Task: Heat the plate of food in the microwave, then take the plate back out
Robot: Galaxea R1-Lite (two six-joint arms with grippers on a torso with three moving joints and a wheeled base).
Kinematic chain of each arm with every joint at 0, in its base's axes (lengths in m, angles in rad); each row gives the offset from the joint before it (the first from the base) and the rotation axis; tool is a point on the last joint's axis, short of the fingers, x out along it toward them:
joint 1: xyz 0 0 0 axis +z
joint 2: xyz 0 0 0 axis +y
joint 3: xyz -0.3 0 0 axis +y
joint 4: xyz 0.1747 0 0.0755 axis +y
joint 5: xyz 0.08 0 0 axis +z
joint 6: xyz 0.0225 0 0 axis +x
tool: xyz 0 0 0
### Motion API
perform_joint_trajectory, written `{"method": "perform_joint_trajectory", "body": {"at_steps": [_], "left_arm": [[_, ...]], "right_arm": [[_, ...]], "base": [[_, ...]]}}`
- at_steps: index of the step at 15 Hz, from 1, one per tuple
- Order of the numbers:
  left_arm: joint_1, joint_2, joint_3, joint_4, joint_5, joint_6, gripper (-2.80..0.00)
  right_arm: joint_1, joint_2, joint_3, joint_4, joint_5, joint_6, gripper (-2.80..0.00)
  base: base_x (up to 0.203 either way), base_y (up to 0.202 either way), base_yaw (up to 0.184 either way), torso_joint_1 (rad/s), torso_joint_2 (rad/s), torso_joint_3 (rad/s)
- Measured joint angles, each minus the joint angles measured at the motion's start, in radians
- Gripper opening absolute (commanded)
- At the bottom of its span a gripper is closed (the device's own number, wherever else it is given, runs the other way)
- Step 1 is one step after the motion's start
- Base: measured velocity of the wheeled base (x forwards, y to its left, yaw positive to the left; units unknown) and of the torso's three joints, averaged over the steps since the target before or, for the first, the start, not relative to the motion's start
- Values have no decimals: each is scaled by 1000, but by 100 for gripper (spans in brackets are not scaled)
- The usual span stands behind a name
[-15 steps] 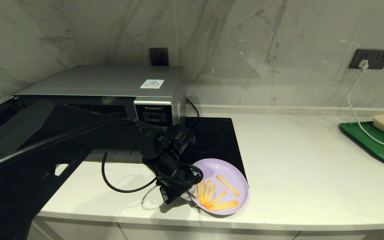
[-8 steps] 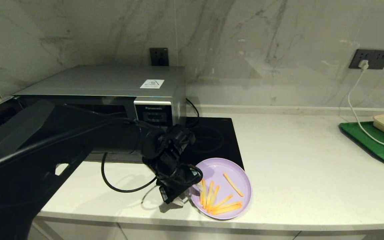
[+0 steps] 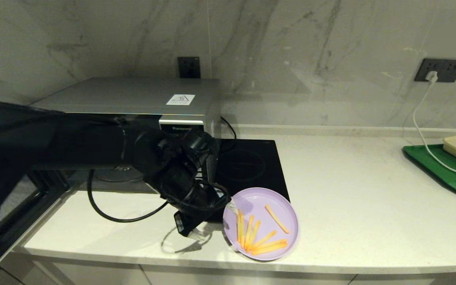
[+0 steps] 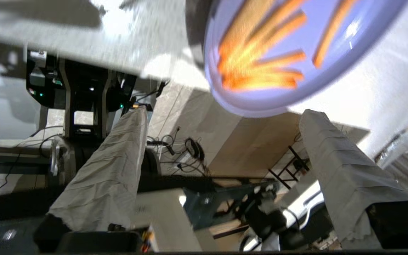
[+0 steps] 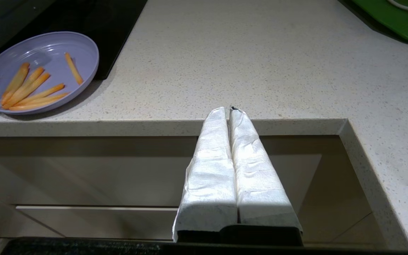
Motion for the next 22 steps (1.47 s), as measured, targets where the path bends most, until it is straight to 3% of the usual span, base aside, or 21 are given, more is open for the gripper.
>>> {"method": "perform_joint_trajectory", "body": {"at_steps": [5,6,9,12,14,17,19,22], "left_arm": [[-1,-257,191,21,41,20,0],[4,-317,231,24,61,37,-280],[86,-489,301,100,169,117,-280],[258,-626,306,189,305,279,-280],[416,-674,268,212,369,406,-280],[669,-692,150,220,393,621,-280],[796,-686,51,221,398,749,-280],[972,-672,-4,192,397,888,-280]], "right_arm": [[0,0,0,0,0,0,-280],[0,0,0,0,0,0,-280],[0,0,0,0,0,0,-280],[0,0,0,0,0,0,-280],[0,0,0,0,0,0,-280],[0,0,0,0,0,0,-280],[0,0,0,0,0,0,-280],[0,0,0,0,0,0,-280]], "base": [[0,0,0,0,0,0],[0,0,0,0,0,0],[0,0,0,0,0,0],[0,0,0,0,0,0],[0,0,0,0,0,0],[0,0,0,0,0,0],[0,0,0,0,0,0],[0,0,0,0,0,0]]}}
